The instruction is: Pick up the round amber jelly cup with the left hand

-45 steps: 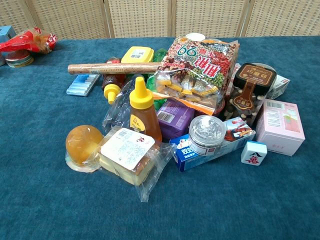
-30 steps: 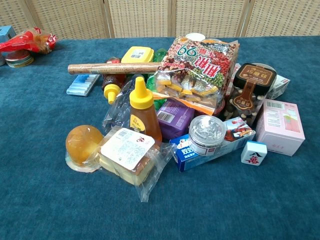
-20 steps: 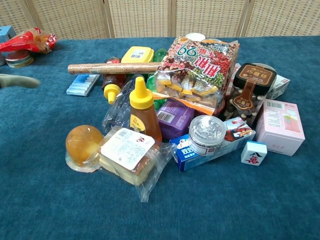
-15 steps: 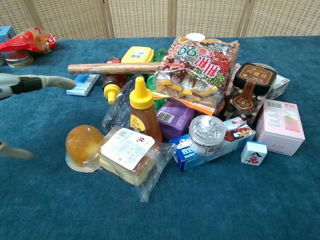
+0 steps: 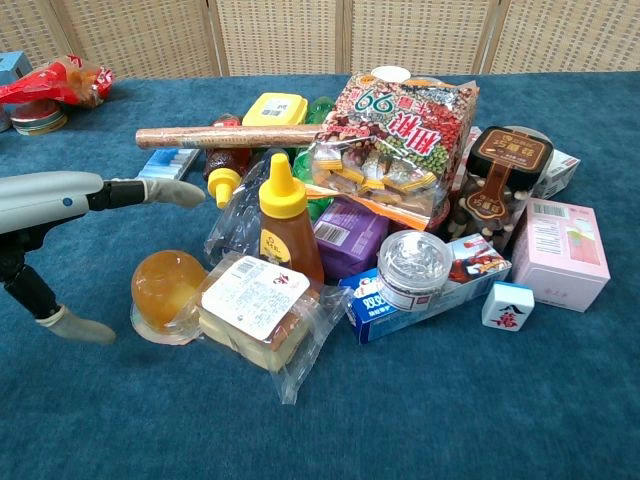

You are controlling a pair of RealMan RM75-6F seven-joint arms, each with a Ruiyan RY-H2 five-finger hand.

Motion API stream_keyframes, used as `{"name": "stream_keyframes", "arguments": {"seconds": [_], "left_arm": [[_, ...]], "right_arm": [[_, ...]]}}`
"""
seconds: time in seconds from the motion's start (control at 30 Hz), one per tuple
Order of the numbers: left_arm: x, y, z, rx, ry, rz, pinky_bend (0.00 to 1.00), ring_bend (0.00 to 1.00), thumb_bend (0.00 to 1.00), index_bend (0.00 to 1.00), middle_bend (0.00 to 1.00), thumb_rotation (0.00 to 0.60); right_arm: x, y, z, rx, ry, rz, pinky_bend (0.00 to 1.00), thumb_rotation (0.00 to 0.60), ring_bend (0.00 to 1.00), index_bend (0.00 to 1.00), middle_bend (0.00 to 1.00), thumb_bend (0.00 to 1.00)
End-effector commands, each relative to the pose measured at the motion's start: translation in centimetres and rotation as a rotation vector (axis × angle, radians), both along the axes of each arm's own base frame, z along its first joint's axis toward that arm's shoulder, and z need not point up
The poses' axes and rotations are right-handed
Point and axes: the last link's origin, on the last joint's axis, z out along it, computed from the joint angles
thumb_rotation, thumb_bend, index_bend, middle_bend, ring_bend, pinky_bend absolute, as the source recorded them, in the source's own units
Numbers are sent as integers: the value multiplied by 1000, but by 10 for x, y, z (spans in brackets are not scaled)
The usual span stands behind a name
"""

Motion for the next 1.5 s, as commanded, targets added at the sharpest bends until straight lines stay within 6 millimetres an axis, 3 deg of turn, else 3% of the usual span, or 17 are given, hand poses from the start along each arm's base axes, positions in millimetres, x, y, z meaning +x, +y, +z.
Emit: {"name": "stream_keyframes", "arguments": {"seconds": [0.03,0.33,0.8,1.0,1.13,1.3,1.43,1.5], "left_arm": [[-1,-3,1,-17,11,1,101,0,64,15,0,600],[-8,-7,1,-53,54,9,119,0,65,22,0,600],[-8,-9,-17,-92,83,4,131,0,65,29,0,600],[-11,-4,-22,-82,113,1,304,87,64,123,5,600],[-5,1,-31,-71,104,-4,439,195,65,206,187,600],[5,12,-42,-29,102,-32,544,318,65,312,312,600],[13,19,-47,14,98,-52,699,560,66,520,598,600],[15,20,-48,23,97,-56,743,628,67,599,677,600]], "right_arm": [[0,0,0,0,-1,0,0,510,0,0,0,0],[0,0,-1,1,1,-1,0,508,0,0,0,0],[-1,-1,1,-2,-7,-5,0,509,0,0,0,0],[-1,-1,0,0,-9,-3,0,511,0,0,0,0],[-1,-1,-1,2,-5,-2,0,511,0,0,0,0],[-1,-1,0,-1,-6,-5,0,510,0,0,0,0],[-1,-1,-1,1,-6,-5,0,511,0,0,0,0],[-1,-1,0,0,-7,-5,0,508,0,0,0,0]]}}
